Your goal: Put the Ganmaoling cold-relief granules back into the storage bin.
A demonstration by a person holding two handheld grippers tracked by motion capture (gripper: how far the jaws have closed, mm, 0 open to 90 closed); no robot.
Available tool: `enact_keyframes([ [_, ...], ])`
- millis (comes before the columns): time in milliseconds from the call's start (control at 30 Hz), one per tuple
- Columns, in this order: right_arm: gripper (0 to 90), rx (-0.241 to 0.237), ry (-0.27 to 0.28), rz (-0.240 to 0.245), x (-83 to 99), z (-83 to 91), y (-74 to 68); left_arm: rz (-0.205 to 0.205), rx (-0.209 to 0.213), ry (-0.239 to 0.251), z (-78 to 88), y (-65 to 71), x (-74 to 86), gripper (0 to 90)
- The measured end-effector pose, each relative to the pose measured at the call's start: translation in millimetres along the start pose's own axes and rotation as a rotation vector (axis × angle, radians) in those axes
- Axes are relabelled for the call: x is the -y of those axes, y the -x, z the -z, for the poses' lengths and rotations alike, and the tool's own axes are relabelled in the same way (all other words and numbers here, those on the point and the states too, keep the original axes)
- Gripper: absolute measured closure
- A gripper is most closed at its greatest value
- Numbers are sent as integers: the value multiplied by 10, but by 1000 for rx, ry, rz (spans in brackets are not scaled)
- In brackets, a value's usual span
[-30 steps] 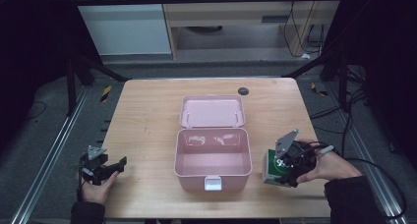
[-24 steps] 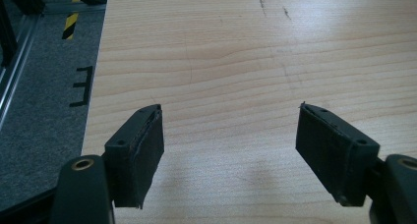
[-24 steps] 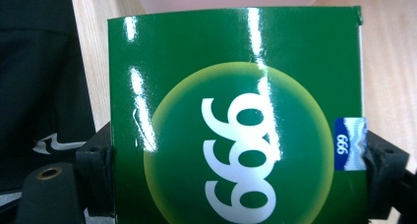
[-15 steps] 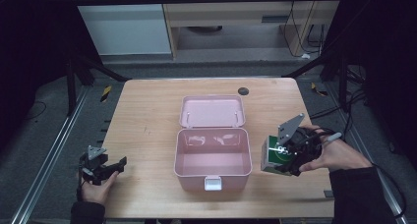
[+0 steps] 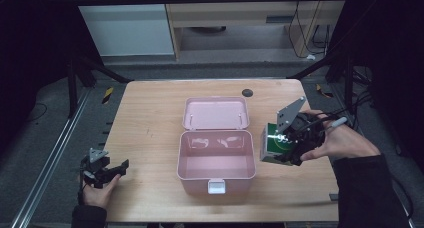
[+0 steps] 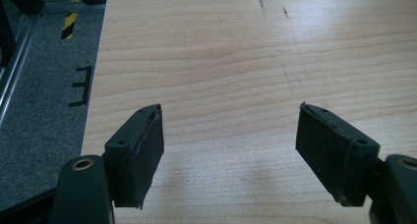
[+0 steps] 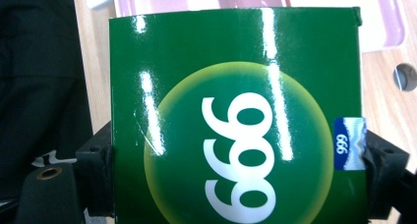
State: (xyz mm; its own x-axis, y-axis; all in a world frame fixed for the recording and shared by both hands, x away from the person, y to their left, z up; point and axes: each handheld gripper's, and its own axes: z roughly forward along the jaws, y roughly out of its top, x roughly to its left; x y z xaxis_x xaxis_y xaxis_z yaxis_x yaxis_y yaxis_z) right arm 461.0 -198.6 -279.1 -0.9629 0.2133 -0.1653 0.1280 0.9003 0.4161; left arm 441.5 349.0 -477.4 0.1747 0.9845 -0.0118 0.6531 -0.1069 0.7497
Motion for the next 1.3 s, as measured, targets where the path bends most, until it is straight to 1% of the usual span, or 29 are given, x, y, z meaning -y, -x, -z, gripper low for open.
enact_keyframes([
  [167, 157, -2, 4, 17, -144, 30, -4, -1, 0, -1, -2, 1, -1, 258],
  [333, 157, -6, -4, 38, -279, 6, -17, -5, -3, 0, -2, 8, -3, 258],
  [467, 157, -3, -13, 42, -370, -14, -19, -5, -3, 3, 3, 3, -4, 259],
  [533, 157, 1, -11, 46, -428, -23, -24, -5, -2, 1, -2, 5, -2, 258],
  [667, 157, -9, 5, 61, -510, -50, -26, -6, -1, 1, 0, 7, -4, 258],
  [800, 157, -22, 5, 76, -593, -123, -29, -5, -2, 2, 3, 4, -4, 258],
  [1000, 157, -37, 4, 82, -698, -234, -30, -4, 0, 1, 2, 0, -4, 258],
  [1133, 156, -43, 0, 96, -748, -317, -45, -5, 0, -1, -2, 5, -4, 258],
  [1300, 156, -53, -5, 101, -800, -419, -48, -3, 0, 1, 2, -2, -4, 258],
])
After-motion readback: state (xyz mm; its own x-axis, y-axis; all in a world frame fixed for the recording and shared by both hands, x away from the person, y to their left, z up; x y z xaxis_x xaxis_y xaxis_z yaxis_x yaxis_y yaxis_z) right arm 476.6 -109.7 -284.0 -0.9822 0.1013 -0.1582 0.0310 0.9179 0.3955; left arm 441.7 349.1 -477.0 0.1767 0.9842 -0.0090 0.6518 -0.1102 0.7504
